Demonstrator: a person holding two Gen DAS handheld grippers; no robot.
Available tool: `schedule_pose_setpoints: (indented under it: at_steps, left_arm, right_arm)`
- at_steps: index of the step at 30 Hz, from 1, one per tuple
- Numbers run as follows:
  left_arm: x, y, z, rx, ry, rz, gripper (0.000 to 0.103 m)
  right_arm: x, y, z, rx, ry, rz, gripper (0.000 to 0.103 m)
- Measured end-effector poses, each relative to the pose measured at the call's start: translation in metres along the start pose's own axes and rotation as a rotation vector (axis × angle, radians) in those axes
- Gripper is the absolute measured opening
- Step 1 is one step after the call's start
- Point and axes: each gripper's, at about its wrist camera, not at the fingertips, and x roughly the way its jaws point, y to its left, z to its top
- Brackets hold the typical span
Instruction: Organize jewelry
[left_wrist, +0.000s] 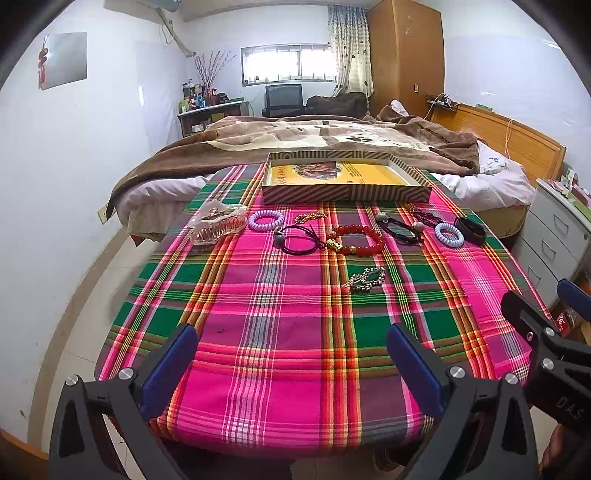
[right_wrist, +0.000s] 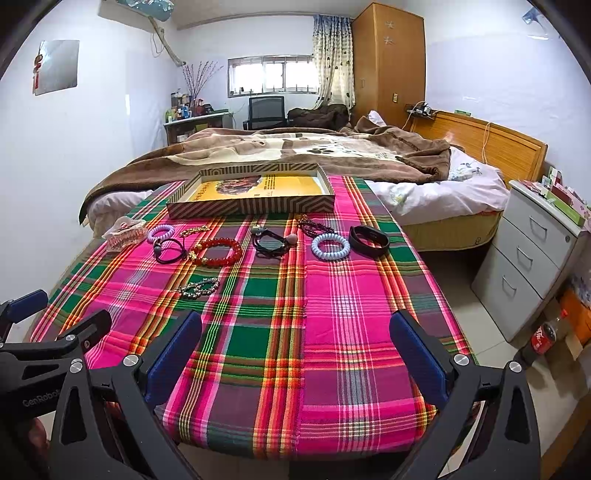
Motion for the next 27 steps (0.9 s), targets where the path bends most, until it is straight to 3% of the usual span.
schedule_pose_setpoints:
  at_steps: [27]
  left_arm:
    - [-0.0019,0.0035,-0.0009,0.000,-0.001,0.003,0.103]
  right_arm:
    - [-0.0025,0.0006,-0.0004,-0.003,0.001,0.000,0.102]
